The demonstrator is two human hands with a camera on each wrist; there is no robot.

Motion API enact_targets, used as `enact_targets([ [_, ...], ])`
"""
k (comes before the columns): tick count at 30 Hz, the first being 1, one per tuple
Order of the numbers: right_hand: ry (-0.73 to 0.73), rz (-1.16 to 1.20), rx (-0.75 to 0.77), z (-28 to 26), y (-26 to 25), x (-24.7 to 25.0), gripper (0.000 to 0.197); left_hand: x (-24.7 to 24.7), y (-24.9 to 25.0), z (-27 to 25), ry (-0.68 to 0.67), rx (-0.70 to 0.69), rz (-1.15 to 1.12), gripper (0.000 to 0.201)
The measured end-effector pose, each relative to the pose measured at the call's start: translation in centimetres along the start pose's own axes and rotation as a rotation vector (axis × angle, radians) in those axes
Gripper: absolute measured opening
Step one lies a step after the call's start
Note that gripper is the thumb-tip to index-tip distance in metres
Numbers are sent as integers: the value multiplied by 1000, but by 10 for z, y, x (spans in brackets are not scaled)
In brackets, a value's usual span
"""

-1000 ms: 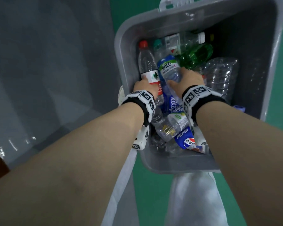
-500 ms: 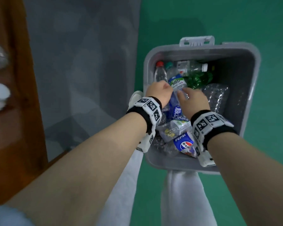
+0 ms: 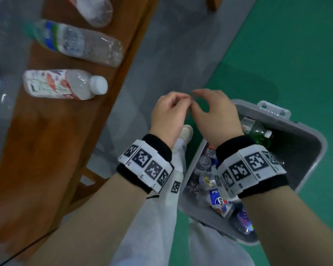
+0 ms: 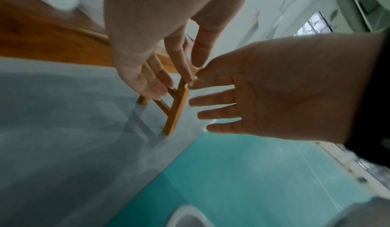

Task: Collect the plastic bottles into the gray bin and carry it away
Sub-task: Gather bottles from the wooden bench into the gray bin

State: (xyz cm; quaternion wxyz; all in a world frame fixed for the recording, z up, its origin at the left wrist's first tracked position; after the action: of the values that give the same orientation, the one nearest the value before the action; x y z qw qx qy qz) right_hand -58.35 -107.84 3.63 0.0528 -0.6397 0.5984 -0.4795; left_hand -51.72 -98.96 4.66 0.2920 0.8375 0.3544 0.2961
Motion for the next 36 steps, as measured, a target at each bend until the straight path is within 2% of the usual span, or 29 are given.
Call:
enact_targets([
  [6,-66,-17,172,23,-94,-21,39,84,16,12,185,16,-166,8],
  [9,-69,-28,262,35,-136,-32,39,120,16,17,371,34,-190,5],
  [13,-20,-105,391,56,-186,-52,44,163,12,35,599,88,-195,27],
  [16,36,-230,464,76,-208,-71,54,180,7,52,677,129,-146,38],
  [21,-50,-361,429,109,-212,-91,58,184,6,76,666,203,-176,46],
  [25,-64,-319,447,117,-205,-99,59,176,6,83,724,173,-186,42],
  [28,-126,-328,430,118,-198,-101,62,173,5,81,756,155,-197,43],
  [32,-173,-304,397,105,-182,-90,57,159,8,68,745,59,-195,47],
  [36,-193,-180,308,89,-145,-55,71,117,13,41,651,-146,-115,46],
])
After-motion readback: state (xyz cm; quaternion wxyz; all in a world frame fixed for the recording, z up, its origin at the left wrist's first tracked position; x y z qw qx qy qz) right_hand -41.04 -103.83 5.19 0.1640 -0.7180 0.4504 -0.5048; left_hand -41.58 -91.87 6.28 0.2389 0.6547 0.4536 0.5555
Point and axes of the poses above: each hand's wrist, its own z-axis towards the middle knuckle, its own x-axis out of the back of the hand, y = z × x, the point moved 2 cm from there along z, towards the middle knuckle, and after that the axes turned 1 degree about -z, right-handed, at the moved point
